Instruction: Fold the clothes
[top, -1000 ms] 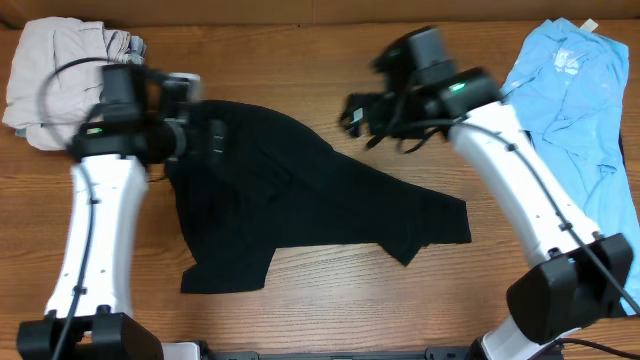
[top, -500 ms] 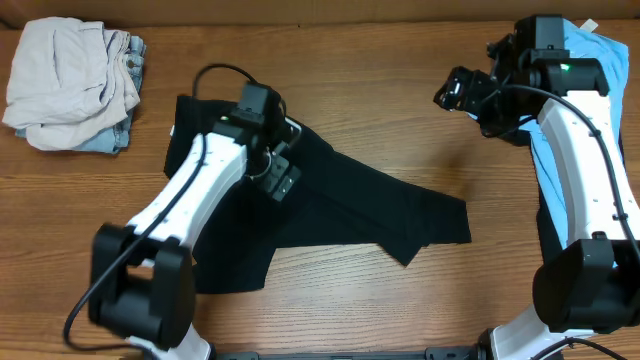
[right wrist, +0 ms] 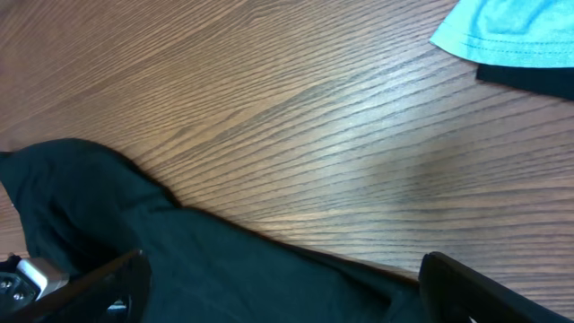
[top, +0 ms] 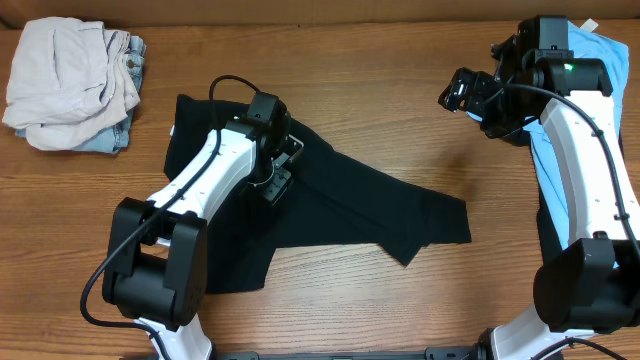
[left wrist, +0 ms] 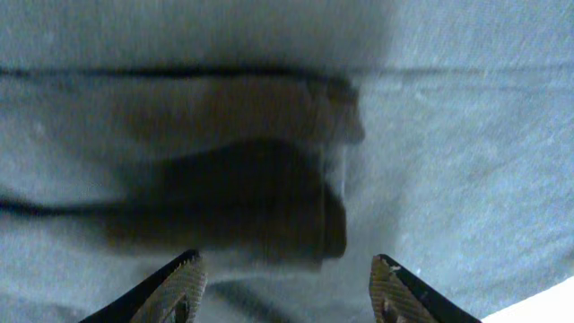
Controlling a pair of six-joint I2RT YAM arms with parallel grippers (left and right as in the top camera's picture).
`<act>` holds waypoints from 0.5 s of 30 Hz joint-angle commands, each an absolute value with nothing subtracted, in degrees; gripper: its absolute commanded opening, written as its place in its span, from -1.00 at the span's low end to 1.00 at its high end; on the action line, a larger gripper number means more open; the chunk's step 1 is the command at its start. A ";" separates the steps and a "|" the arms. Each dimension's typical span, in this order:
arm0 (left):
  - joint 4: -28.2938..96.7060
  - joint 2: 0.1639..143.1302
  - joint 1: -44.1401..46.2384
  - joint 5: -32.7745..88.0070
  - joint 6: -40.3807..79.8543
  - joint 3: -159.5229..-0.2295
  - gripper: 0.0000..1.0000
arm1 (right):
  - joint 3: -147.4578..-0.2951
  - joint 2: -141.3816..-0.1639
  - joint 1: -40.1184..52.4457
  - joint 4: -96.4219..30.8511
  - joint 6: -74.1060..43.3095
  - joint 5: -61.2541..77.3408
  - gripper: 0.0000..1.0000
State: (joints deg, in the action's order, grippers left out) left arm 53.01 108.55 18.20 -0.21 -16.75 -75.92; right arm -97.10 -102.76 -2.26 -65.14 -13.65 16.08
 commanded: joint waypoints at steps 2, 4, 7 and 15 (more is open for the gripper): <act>51.59 108.97 18.90 1.30 -18.24 -75.02 0.10 | -98.32 -101.69 -2.48 -64.88 -13.32 15.44 0.98; 51.11 109.27 18.90 1.30 -18.28 -74.98 0.10 | -98.32 -101.69 -2.48 -64.86 -13.32 15.44 0.98; 50.48 109.91 18.90 1.32 -18.76 -74.83 0.09 | -98.32 -101.69 -2.48 -64.84 -13.32 15.44 0.98; 51.59 111.26 18.90 1.30 -19.29 -74.83 -0.77 | -98.32 -101.69 -2.48 -64.86 -13.30 15.42 0.97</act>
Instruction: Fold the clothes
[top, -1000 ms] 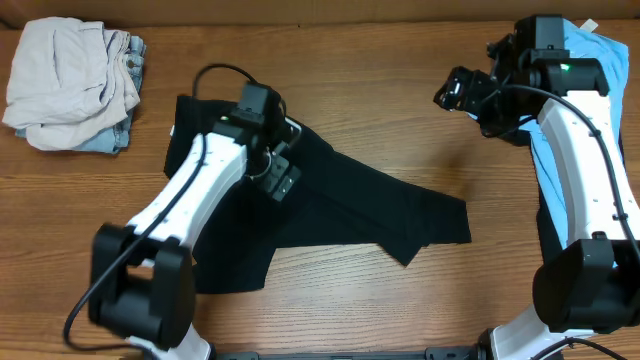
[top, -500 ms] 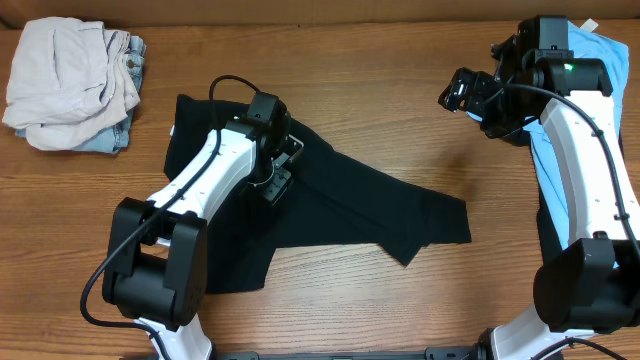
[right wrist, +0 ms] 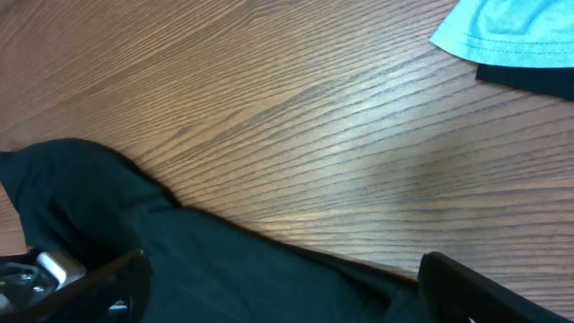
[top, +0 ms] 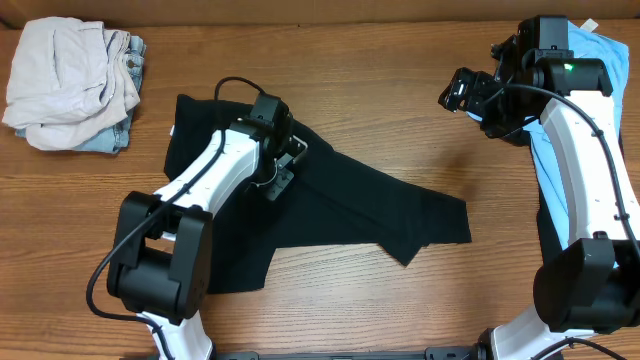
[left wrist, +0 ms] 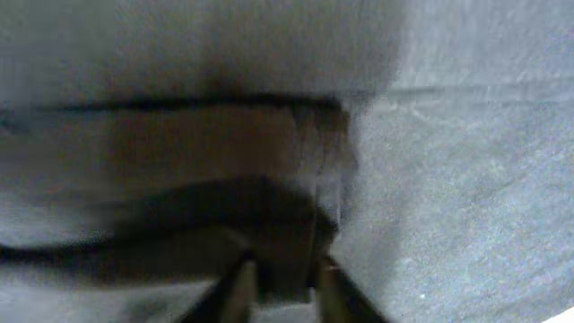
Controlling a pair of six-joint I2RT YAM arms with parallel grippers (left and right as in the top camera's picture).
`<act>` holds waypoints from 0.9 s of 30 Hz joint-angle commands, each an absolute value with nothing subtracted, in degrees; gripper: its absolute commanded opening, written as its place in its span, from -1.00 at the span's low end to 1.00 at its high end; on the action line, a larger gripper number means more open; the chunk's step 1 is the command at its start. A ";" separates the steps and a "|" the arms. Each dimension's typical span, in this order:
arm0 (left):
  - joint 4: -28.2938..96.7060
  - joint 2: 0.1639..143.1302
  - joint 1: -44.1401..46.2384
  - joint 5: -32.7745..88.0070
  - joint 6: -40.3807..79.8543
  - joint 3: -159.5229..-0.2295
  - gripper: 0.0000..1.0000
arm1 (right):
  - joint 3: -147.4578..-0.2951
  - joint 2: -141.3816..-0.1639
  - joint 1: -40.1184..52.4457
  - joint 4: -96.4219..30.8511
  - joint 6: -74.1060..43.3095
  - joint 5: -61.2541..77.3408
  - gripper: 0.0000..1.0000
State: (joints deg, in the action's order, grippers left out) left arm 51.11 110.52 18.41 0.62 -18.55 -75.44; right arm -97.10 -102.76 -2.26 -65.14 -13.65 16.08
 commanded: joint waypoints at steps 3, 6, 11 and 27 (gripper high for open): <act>52.29 111.24 18.90 1.02 -18.96 -74.89 -0.92 | -98.32 -101.69 -2.48 -64.84 -13.32 15.42 0.92; 53.52 111.20 18.63 -0.01 -15.97 -77.17 -0.92 | -98.32 -101.69 -2.48 -64.84 -13.30 15.42 0.88; 58.33 111.20 17.98 -3.51 -6.66 -89.91 -0.92 | -98.32 -101.69 -2.48 -65.30 -13.30 15.44 0.74; 42.13 112.09 14.63 -3.57 -5.52 -115.77 -0.92 | -91.11 -101.73 -0.64 -65.36 -12.49 15.55 0.61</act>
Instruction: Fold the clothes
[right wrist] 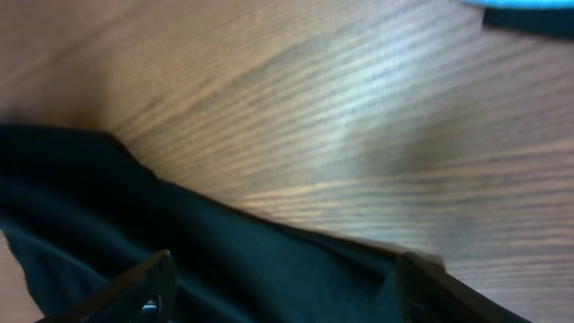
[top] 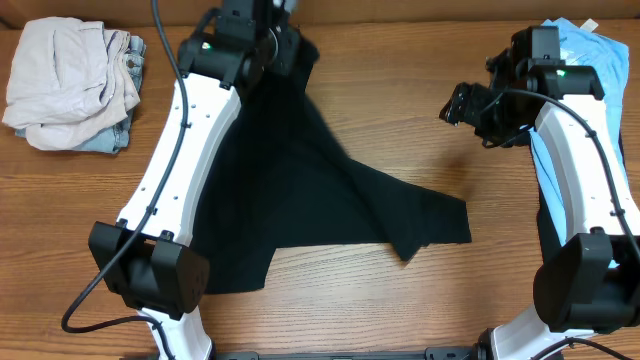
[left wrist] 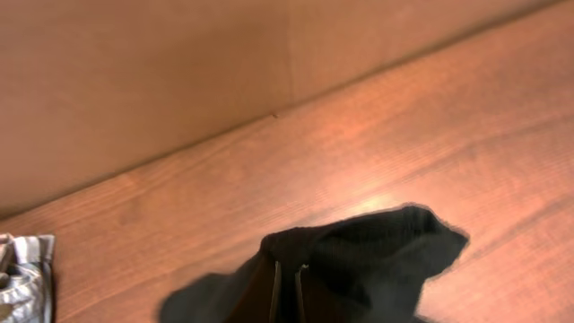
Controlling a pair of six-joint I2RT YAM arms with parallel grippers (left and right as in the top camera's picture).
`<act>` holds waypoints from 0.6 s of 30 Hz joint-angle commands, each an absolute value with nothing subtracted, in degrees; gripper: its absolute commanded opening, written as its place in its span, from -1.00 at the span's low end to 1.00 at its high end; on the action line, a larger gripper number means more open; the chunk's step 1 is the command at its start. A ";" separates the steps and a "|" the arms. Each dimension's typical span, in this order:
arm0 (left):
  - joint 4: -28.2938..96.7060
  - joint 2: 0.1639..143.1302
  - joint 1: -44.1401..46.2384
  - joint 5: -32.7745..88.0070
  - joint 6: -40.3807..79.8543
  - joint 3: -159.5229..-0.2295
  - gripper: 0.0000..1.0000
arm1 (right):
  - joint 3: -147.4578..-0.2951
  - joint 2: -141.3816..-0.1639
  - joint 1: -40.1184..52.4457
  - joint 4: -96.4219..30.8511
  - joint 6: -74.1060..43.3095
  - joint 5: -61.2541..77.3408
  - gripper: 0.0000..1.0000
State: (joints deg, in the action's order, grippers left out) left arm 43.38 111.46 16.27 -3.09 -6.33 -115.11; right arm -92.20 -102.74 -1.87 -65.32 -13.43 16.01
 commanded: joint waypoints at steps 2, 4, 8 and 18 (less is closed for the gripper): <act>41.98 112.77 13.63 -3.60 -5.52 -115.74 -0.92 | -90.04 -101.73 1.26 -66.61 -10.83 15.46 0.61; 42.39 113.19 12.73 -3.60 -5.54 -115.74 -0.92 | -88.44 -101.73 3.79 -67.24 -10.39 15.33 0.58; 43.57 113.62 10.98 -3.60 -5.02 -115.72 -0.92 | -84.01 -101.73 10.09 -67.00 -10.50 12.86 0.50; 45.82 113.62 8.23 -3.57 -4.64 -115.72 -0.92 | -75.29 -100.47 25.85 -65.91 -15.33 7.18 0.34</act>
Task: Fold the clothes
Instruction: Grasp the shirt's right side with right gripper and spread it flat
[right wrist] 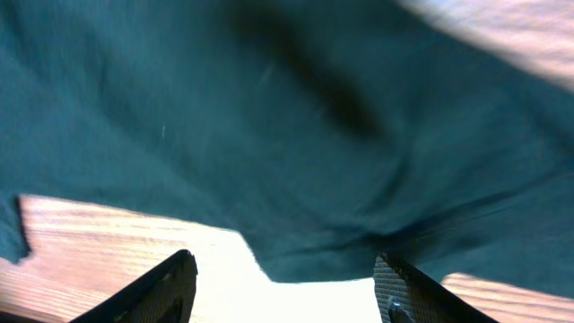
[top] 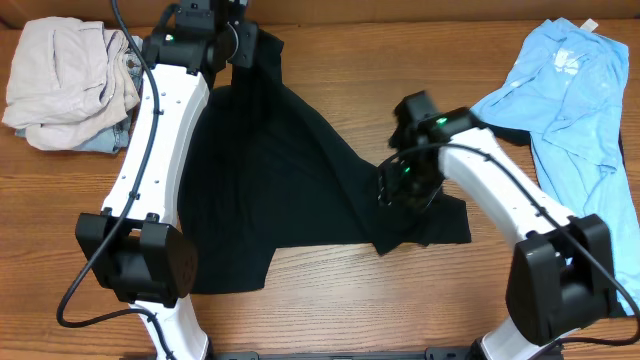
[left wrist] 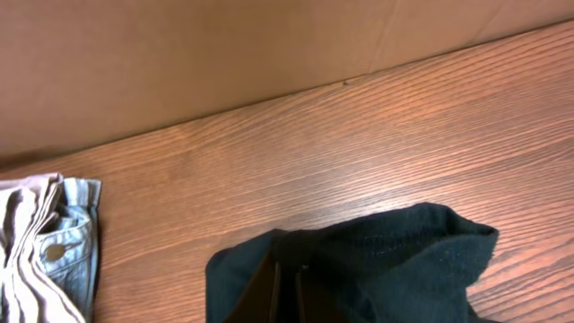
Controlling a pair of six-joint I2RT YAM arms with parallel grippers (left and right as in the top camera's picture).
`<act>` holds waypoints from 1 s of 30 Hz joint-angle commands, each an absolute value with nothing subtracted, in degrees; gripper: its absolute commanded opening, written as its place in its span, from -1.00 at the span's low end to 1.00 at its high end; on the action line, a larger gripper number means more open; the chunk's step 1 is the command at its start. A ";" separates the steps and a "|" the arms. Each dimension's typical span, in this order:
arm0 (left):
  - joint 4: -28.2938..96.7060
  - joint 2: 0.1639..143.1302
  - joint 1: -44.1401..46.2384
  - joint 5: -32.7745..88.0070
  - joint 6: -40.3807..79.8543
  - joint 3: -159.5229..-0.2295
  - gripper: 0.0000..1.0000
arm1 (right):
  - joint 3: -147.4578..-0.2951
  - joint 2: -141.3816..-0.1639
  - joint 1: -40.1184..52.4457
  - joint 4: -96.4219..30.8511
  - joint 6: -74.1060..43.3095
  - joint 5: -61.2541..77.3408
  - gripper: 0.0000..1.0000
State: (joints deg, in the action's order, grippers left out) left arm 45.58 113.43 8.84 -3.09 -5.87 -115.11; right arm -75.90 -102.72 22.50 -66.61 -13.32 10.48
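Observation:
A black garment [top: 290, 180] lies spread across the middle of the wooden table [top: 400, 310]. Its far end is pulled up toward the back edge, where my left gripper [top: 238, 40] is shut on a bunched fold of it. In the left wrist view the left gripper [left wrist: 287, 292] pinches the black cloth [left wrist: 395, 260] just above the wood. My right gripper [top: 398, 188] hangs open over the garment's right lower part. In the right wrist view its fingers [right wrist: 170, 287] stand wide apart below the cloth's edge [right wrist: 269, 135], with nothing between them.
A light blue shirt [top: 560, 90] lies crumpled at the right. A pile of beige and denim clothes [top: 65, 85] sits at the far left corner, also visible as denim [left wrist: 49, 260] in the left wrist view. A cardboard wall [left wrist: 224, 54] borders the back edge.
My right gripper was by the blue shirt at the right; now it is over the black garment's right lower part, still open. The left gripper, still holding the cloth, has shifted slightly left.
My left gripper stood open on the black garment mid-table, then was shut on a fold of it. After that it held the fold up at the table's back edge, stretching the garment. The right gripper stayed open at the right, and now it is over the garment.

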 commanded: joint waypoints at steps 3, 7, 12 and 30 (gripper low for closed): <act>46.41 113.62 8.23 -3.57 -4.67 -115.72 -0.92 | -74.63 -100.29 30.41 -65.84 -18.00 2.26 0.36; 46.78 113.62 8.23 -3.57 -4.64 -115.72 -0.92 | -70.65 -100.29 35.66 -63.05 -20.49 -1.39 0.35; 47.81 113.62 8.23 -3.57 -4.67 -115.72 -0.92 | -65.10 -100.29 37.93 -58.67 -24.34 -4.38 0.30; 50.48 113.62 8.23 -3.60 -4.67 -115.72 -0.92 | -57.49 -100.12 37.87 -53.65 -27.75 -9.17 -0.68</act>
